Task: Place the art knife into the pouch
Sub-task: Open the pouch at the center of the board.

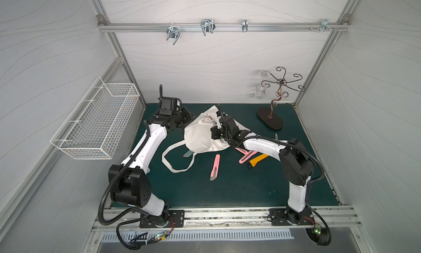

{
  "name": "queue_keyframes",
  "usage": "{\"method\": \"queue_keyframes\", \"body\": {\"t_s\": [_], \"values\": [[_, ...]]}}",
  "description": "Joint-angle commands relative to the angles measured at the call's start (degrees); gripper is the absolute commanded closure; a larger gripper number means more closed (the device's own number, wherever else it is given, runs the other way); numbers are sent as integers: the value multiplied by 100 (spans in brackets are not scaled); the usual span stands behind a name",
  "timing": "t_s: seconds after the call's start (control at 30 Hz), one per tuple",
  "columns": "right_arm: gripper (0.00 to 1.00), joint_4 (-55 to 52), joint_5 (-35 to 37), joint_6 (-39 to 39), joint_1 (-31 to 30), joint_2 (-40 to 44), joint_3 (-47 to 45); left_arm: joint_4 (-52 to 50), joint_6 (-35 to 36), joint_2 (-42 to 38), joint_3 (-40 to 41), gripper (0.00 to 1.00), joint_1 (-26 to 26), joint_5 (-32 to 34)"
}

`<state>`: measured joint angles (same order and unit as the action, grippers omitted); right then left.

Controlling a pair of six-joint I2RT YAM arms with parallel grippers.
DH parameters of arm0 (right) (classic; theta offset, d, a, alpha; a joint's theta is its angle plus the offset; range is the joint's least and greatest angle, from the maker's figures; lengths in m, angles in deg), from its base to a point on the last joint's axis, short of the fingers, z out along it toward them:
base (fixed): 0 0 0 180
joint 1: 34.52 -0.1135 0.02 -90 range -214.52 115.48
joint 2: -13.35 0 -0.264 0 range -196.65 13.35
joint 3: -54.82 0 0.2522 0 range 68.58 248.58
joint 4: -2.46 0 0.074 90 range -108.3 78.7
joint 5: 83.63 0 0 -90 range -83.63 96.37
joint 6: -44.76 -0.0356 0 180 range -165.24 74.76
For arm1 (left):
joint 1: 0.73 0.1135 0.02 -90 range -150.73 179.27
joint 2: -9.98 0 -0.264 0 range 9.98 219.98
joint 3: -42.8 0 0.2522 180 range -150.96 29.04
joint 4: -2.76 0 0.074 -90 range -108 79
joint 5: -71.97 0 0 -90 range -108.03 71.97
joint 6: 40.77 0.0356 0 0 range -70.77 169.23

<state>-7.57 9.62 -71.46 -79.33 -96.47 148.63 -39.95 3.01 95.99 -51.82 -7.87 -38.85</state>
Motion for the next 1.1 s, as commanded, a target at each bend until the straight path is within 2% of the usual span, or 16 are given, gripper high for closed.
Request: {"method": "queue_keyframes", "body": {"t_s": [0.0, 0.17, 0.3, 0.4, 0.53, 0.73, 0.9, 1.07], "values": [[100, -510, -716, -266, 255, 411, 413, -219, 201, -349, -304, 64, 158, -114], [100, -850, -972, -58, 563, 707, 789, -416, 487, -484, -255, 63, 167, -71], [100, -1608, -1518, -295, 1124, 698, 1495, -471, 673, -567, 27, 64, 160, -36], [100, -2161, -1492, -245, 1459, 848, 1826, -495, 816, -636, 289, 65, 161, -14], [100, -2553, -1408, -264, 1846, 1160, 1828, -550, 1010, -730, 583, 66, 160, 8], [100, -2542, -1739, -952, 2602, 1459, 1141, -650, 1253, -822, 951, 68, 97, 105], [100, -2353, -2090, -1273, 2860, 1466, 777, -910, 1651, -771, 1099, 70, -486, 673], [100, -2614, -1947, -1279, 2858, 1550, 836, -800, 1656, -782, 1531, 71, -928, 762]]}}
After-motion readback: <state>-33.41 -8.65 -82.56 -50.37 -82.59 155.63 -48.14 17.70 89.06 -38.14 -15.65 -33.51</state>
